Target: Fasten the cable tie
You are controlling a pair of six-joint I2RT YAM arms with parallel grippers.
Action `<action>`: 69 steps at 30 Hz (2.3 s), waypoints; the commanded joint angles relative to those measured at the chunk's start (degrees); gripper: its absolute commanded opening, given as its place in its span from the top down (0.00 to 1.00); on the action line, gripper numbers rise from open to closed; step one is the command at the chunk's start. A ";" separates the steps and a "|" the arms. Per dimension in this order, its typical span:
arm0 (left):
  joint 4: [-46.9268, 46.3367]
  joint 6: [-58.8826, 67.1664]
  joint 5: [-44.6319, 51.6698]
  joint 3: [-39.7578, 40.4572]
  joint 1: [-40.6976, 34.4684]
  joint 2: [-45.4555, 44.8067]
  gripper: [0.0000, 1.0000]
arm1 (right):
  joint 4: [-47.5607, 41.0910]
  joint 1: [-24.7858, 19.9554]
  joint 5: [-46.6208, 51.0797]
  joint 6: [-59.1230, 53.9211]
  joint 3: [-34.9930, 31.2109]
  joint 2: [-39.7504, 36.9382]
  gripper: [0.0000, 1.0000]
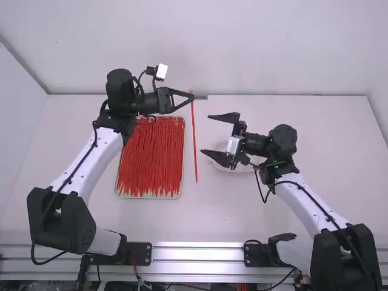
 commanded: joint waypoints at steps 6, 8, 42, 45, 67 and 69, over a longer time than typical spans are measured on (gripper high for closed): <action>-5.77 -3.08 2.27 1.01 1.18 -0.20 0.98 | 0.11 -2.67 -12.33 -13.77 1.46 0.11 0.01; -7.26 -3.04 2.21 1.01 1.01 -0.20 0.98 | 0.11 -2.78 -13.46 -16.00 1.46 0.11 0.01; -5.81 -21.05 9.33 0.96 0.79 2.05 0.98 | 0.11 6.78 -13.29 -37.16 1.46 0.11 0.01; -5.79 -22.23 9.29 0.96 0.79 2.05 0.98 | 0.07 6.80 -13.29 -37.16 1.46 0.11 0.01; -7.52 -21.97 4.76 0.63 0.79 2.05 0.98 | 0.09 9.90 -13.29 -39.28 1.46 0.11 0.07; -7.50 -21.84 4.76 0.63 0.85 2.05 0.98 | -0.13 9.90 -13.31 -38.95 1.46 0.11 0.25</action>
